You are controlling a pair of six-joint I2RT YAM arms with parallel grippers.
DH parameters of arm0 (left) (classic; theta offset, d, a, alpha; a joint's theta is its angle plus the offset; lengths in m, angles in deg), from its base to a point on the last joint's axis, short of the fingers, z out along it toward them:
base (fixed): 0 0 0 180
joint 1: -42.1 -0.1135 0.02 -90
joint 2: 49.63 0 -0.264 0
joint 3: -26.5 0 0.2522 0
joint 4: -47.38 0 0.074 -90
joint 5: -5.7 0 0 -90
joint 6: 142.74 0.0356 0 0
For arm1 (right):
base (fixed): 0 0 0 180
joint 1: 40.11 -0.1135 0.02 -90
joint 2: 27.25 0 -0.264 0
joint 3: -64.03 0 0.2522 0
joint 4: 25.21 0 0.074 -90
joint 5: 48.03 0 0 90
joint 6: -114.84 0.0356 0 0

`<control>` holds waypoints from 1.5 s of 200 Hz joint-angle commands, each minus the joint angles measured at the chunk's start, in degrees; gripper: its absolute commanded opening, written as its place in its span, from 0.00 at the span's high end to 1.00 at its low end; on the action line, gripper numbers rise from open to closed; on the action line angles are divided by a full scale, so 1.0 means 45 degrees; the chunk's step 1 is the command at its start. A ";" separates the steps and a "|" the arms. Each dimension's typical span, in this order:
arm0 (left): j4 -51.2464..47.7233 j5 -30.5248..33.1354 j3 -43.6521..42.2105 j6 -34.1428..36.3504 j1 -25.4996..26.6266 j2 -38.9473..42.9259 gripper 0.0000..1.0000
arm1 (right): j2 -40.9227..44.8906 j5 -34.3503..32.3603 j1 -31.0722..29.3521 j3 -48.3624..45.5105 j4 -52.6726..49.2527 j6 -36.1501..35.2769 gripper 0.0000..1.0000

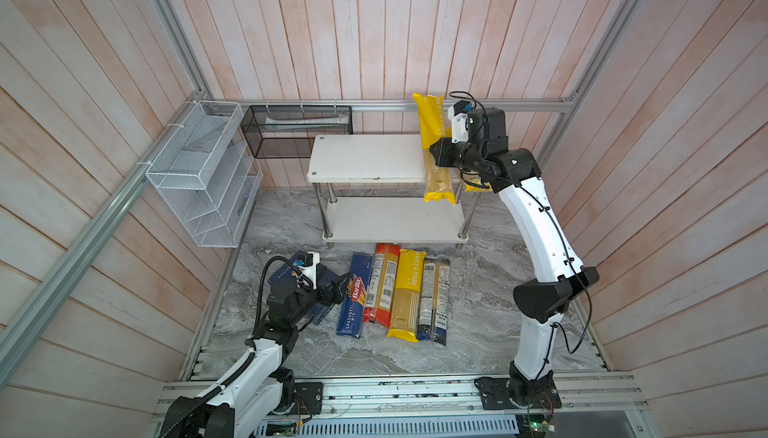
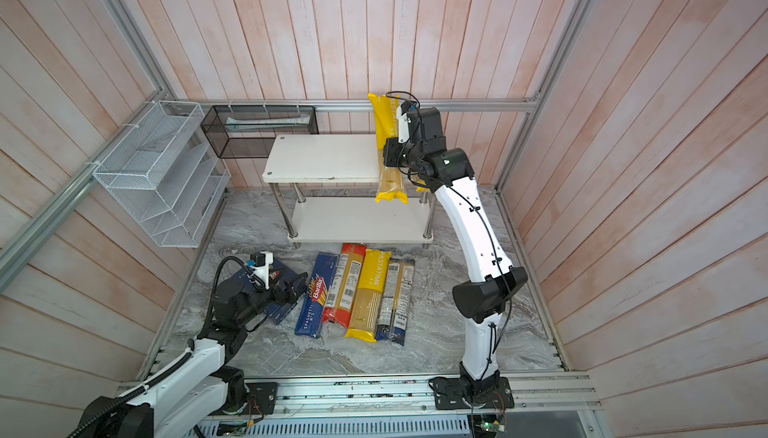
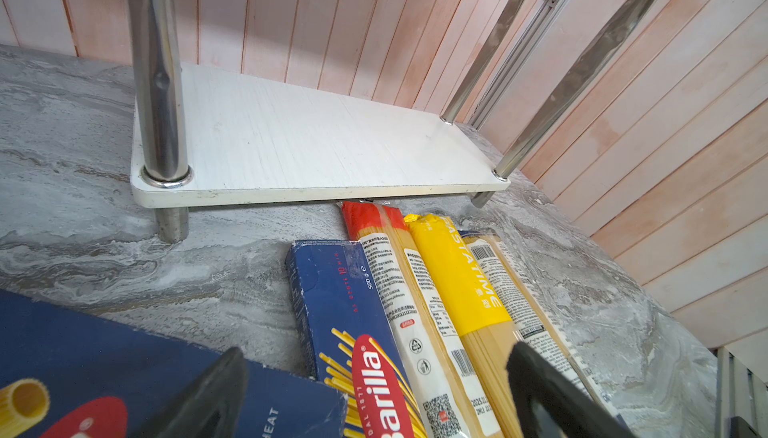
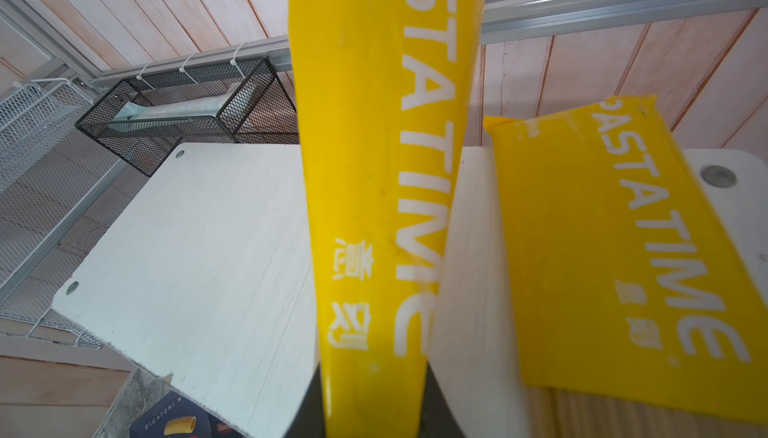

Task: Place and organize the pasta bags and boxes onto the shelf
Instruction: 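Lower the yellow bag onto the top shelf beside the first bag and release, then withdraw the right gripper from the shelf and move down toward the table packs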

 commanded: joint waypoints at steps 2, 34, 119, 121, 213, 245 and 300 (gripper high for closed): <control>0.0099 0.0192 -0.0193 0.0252 0.0052 0.0172 0.00 | -0.0299 -0.0290 0.0124 0.0424 0.1473 0.0159 0.88; 0.0099 0.0193 -0.0193 0.0217 0.0057 0.0148 0.00 | -0.0436 -0.0202 0.0196 0.0289 0.1611 0.0395 0.67; 0.0080 0.0219 -0.0190 0.0224 0.0051 0.0224 0.00 | 0.0136 -0.0166 0.0207 -0.0403 0.2118 0.0528 0.63; 0.0080 0.0219 -0.0192 0.0225 0.0046 0.0230 0.00 | 0.0177 -0.0165 0.0207 -0.0407 0.2097 0.0504 0.63; 0.0074 0.0290 -0.0204 0.0251 0.0051 0.0268 0.00 | 0.6041 0.1352 -0.0765 -0.7463 0.3815 0.0183 0.61; 0.0094 0.0298 -0.0205 0.0269 0.0054 0.0231 0.00 | 0.8357 0.2177 -0.1087 -1.0554 0.4886 0.0378 0.59; 0.0118 0.0195 -0.0137 0.0289 0.0064 0.0091 0.00 | 0.9511 0.2175 -0.1131 -1.2361 0.4803 0.0848 0.58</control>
